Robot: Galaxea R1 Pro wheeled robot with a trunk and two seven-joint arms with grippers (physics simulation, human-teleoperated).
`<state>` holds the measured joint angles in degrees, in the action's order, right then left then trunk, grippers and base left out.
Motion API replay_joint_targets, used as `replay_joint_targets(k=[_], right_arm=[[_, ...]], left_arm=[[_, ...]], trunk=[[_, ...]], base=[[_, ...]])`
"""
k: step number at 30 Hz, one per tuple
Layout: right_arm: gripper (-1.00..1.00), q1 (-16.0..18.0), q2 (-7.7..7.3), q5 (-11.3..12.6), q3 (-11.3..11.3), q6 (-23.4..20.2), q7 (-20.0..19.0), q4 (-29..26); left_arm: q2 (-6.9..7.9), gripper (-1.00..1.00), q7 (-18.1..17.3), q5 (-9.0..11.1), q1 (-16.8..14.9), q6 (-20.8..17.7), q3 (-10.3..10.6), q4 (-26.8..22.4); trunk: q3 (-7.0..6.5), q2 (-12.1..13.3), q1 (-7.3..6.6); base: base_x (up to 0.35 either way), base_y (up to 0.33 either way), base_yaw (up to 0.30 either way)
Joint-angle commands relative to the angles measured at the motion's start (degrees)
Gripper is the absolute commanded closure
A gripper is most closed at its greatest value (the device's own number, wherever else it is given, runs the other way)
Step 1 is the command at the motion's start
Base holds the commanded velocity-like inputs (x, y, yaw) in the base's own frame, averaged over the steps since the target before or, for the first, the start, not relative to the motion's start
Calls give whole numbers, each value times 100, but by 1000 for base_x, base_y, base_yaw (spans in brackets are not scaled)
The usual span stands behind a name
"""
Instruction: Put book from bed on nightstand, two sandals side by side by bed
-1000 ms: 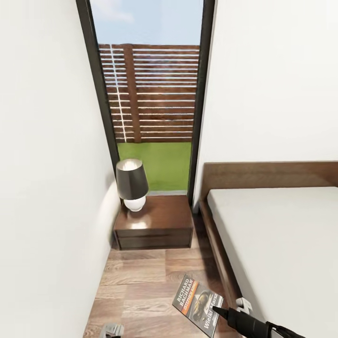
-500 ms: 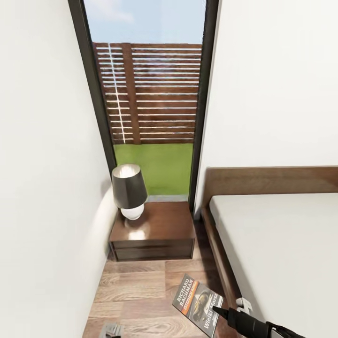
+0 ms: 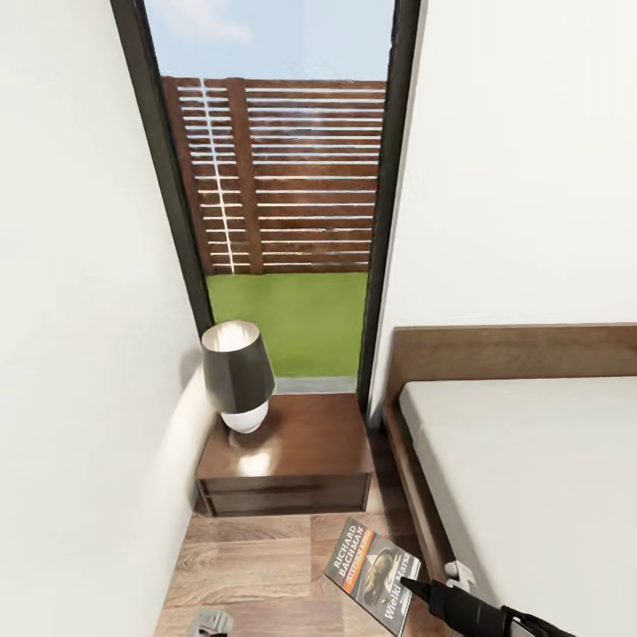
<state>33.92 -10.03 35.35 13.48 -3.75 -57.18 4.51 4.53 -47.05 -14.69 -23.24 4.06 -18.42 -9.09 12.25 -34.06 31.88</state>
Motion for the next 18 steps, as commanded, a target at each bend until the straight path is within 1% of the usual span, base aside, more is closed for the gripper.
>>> replay_joint_targets(k=[1,18], right_arm=[[100,10,1,60,14,-40,-31,15],[100,9,1,60,14,-40,-31,15]], left_arm=[[-1,-100,-14,-60,-5,42,-39,3],[-2,-100,-15,-60,-5,42,-39,3]], trunk=[[9,-8,5],[9,-8,5]], base=[[314,0,0],[314,0,0]])
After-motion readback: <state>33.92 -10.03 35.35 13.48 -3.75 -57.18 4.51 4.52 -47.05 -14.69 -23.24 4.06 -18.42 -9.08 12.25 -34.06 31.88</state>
